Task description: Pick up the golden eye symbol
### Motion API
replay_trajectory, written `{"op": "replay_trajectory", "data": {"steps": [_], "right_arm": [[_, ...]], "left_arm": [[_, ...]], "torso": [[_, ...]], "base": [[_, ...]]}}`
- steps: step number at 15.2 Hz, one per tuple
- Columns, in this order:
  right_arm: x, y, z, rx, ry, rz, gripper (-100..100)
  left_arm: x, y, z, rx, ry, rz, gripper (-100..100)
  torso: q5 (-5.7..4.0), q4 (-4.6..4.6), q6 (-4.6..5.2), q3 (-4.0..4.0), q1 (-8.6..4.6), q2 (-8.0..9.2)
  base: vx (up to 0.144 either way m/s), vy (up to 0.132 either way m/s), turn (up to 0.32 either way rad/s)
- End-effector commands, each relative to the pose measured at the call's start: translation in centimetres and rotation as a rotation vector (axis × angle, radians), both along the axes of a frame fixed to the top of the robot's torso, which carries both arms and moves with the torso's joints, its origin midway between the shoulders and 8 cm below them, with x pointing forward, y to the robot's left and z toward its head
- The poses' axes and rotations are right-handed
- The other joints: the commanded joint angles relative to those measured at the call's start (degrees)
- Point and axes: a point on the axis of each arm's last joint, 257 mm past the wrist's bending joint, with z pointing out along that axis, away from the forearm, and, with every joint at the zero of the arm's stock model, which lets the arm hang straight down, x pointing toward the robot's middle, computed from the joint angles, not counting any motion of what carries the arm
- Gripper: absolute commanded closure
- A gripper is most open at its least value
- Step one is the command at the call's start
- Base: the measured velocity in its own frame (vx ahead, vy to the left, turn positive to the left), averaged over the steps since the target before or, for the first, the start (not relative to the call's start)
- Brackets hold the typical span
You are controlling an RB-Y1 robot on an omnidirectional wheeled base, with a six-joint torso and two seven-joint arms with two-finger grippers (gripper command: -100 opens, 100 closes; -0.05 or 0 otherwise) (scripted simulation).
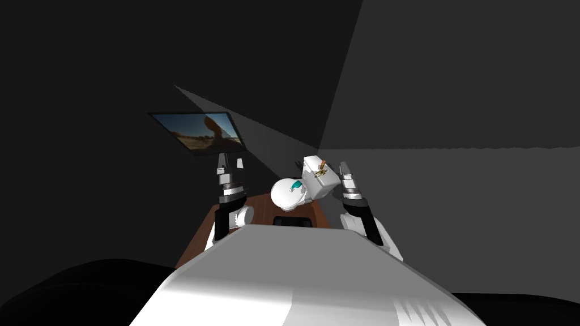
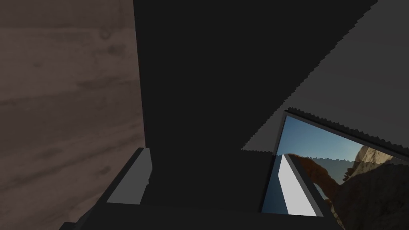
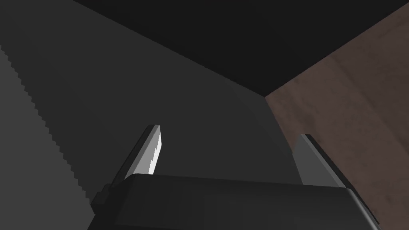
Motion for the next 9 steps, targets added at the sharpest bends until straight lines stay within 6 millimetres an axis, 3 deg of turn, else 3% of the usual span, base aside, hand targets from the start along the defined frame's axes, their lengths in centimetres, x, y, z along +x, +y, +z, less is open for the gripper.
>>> {"op": "replay_trajectory", "data": {"steps": [1,9], "right_arm": [[0.4,-0.1,-0.9,-0.081,0.012,-0.028,-100],[1.5,-1.1,-3.4,-0.306,0.038,-0.122,-100]], "left_arm": [[0.0,0.0,0.0,0.0,0.0,0.0,0],[0.0,0.0,0.0,0.0,0.0,0.0,0]], "torso": [[0.0,0.0,0.0,0.0,0.0,0.0],[0.0,0.0,0.0,0.0,0.01,0.0]], "base": [[0.008,-0.002,0.03],[0.009,-0.003,0.032]]}}
